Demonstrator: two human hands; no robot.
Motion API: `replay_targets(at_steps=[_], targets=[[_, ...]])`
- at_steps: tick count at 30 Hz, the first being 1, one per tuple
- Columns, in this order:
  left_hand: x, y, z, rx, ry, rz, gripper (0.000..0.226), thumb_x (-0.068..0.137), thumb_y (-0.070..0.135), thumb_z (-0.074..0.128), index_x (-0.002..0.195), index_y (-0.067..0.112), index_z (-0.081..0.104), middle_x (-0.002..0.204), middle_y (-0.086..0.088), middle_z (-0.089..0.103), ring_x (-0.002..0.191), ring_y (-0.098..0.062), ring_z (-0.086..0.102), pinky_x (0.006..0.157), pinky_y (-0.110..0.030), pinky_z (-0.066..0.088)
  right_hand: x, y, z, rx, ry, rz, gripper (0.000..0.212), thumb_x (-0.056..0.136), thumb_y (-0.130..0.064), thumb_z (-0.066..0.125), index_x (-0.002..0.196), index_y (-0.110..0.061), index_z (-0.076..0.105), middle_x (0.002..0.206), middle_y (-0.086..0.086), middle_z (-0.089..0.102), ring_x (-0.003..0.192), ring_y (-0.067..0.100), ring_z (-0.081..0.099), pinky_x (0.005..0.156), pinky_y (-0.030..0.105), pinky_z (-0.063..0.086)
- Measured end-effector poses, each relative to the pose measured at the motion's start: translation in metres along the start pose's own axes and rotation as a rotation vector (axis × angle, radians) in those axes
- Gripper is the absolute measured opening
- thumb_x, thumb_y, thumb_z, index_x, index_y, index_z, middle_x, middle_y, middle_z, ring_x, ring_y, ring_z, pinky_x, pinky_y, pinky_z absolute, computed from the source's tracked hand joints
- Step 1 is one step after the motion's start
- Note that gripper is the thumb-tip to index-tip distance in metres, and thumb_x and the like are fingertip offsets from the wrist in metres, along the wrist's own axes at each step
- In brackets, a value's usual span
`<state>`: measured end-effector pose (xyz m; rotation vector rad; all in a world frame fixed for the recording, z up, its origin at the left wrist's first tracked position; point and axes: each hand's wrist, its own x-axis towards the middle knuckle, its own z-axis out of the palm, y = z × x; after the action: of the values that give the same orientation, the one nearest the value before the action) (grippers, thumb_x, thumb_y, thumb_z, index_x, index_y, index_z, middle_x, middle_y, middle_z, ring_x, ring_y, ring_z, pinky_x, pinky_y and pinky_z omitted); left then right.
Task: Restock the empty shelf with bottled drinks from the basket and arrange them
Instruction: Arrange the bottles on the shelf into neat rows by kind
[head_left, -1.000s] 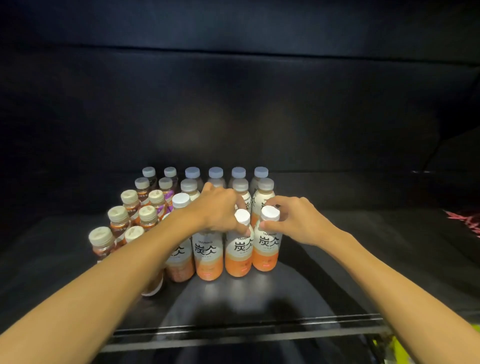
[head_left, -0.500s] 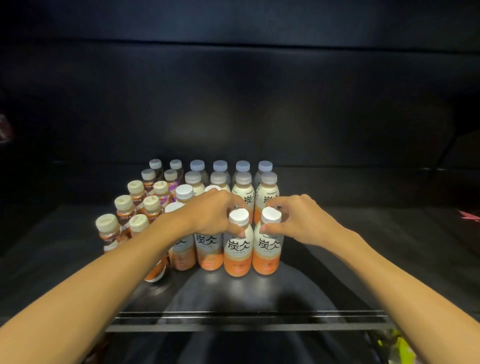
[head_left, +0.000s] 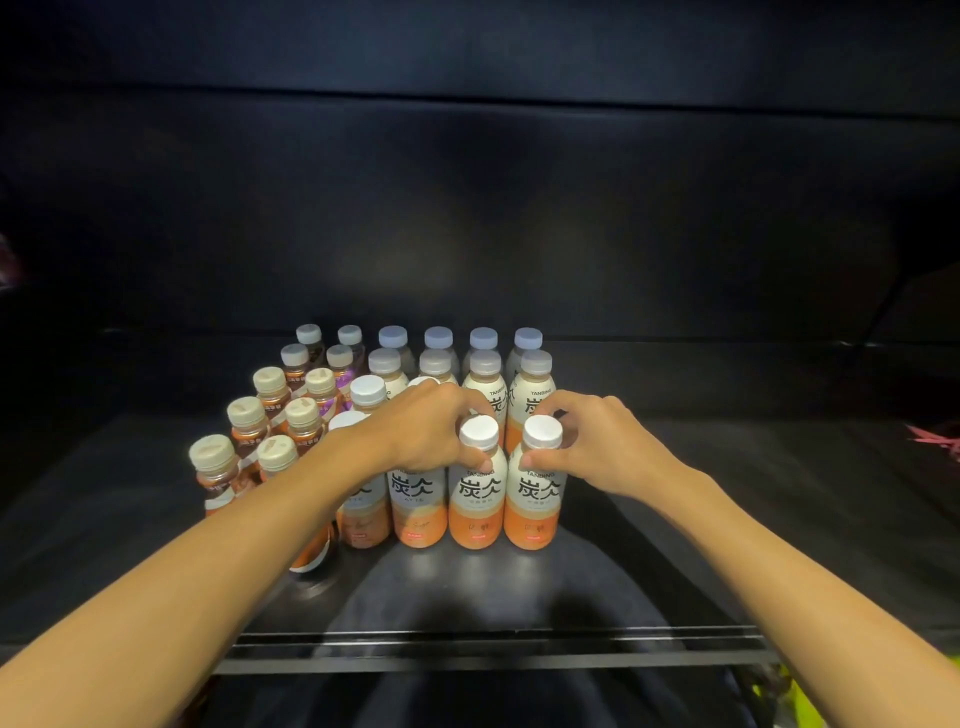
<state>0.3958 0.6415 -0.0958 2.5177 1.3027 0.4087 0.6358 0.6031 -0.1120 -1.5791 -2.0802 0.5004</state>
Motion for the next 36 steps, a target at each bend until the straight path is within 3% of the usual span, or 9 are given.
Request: replay_targets(at_steps=[5,12,16,22,25,28,32,34,36], targets=[[-0.001,0.002,-0.001,0.004,-0.026,0.001,0.042,0.069,0.052,0.085,0.105,0.033,0.070,0.087,0.012,0.068,0.084,-0.009,0.062,0.075,-0.038,0.055,0.000,0.000,0.000,-0.021,0.012,-0.001,0.038,0.071,-0.052,0.087,0.095,-0.037,0.061,0.084,-0.009,0.069,0.080,0.009,0.066,0.065,0.028,0.051],[-0.004,-0.001,0.002,-0.053,-0.014,0.038,0.039,0.074,0.040,0.086,0.109,0.031,0.070,0.091,0.011,0.068,0.081,-0.004,0.059,0.073,-0.030,0.050,-0.001,-0.001,-0.001,-0.003,0.000,0.002,0.038,0.073,-0.049,0.087,0.100,-0.036,0.064,0.091,-0.009,0.070,0.080,0.006,0.066,0.065,0.026,0.050],[-0.003,-0.002,0.004,-0.035,0.017,0.013,0.045,0.073,0.044,0.085,0.114,0.035,0.067,0.096,0.009,0.068,0.089,-0.011,0.060,0.078,-0.036,0.053,-0.001,-0.001,-0.002,-0.009,-0.006,0.008,0.037,0.073,-0.048,0.088,0.100,-0.038,0.063,0.091,-0.010,0.070,0.079,0.005,0.065,0.064,0.023,0.047],[0.001,-0.005,0.003,-0.026,0.000,0.024,0.045,0.071,0.048,0.085,0.111,0.036,0.068,0.098,0.009,0.071,0.090,-0.009,0.064,0.080,-0.041,0.056,0.000,0.002,0.000,-0.002,-0.009,0.022,0.044,0.072,-0.054,0.086,0.107,-0.036,0.064,0.096,-0.010,0.071,0.086,0.007,0.069,0.075,0.036,0.061],[0.001,0.000,-0.002,-0.047,-0.025,0.004,0.049,0.070,0.064,0.078,0.108,0.034,0.069,0.096,0.007,0.073,0.090,-0.010,0.066,0.081,-0.042,0.056,0.001,0.003,-0.002,0.010,-0.019,0.014,0.048,0.071,-0.067,0.081,0.105,-0.039,0.064,0.095,-0.011,0.072,0.085,0.006,0.070,0.076,0.036,0.061],[0.007,0.006,-0.012,-0.078,-0.038,-0.072,0.072,0.066,0.088,0.054,0.117,0.037,0.066,0.103,0.008,0.073,0.098,-0.012,0.066,0.086,-0.041,0.056,0.006,0.000,-0.009,0.022,0.026,0.037,0.061,0.070,-0.086,0.063,0.108,-0.039,0.065,0.092,-0.012,0.074,0.084,0.006,0.071,0.075,0.032,0.060],[0.028,0.005,-0.025,-0.112,0.063,-0.079,0.048,0.084,0.068,0.049,0.116,0.037,0.068,0.105,0.008,0.073,0.100,-0.010,0.065,0.091,-0.041,0.054,0.027,0.000,-0.019,0.006,0.106,0.053,0.043,0.084,-0.075,0.057,0.106,-0.040,0.066,0.097,-0.012,0.073,0.087,0.006,0.070,0.081,0.037,0.060],[0.041,0.003,-0.031,-0.081,0.103,-0.103,0.035,0.091,0.055,0.056,0.118,0.036,0.066,0.111,0.006,0.072,0.103,-0.013,0.066,0.092,-0.041,0.054,0.042,0.004,-0.023,-0.040,0.123,0.063,0.043,0.086,-0.070,0.058,0.112,-0.036,0.065,0.105,-0.011,0.073,0.091,0.008,0.070,0.084,0.039,0.060],[0.056,-0.002,-0.034,-0.006,0.087,-0.117,0.039,0.090,0.046,0.061,0.126,0.031,0.064,0.116,0.005,0.070,0.104,-0.016,0.066,0.093,-0.042,0.054,0.058,0.010,-0.024,-0.094,0.115,0.064,0.048,0.088,-0.065,0.063,0.122,-0.031,0.062,0.113,-0.006,0.071,0.095,0.012,0.069,0.085,0.040,0.060]])
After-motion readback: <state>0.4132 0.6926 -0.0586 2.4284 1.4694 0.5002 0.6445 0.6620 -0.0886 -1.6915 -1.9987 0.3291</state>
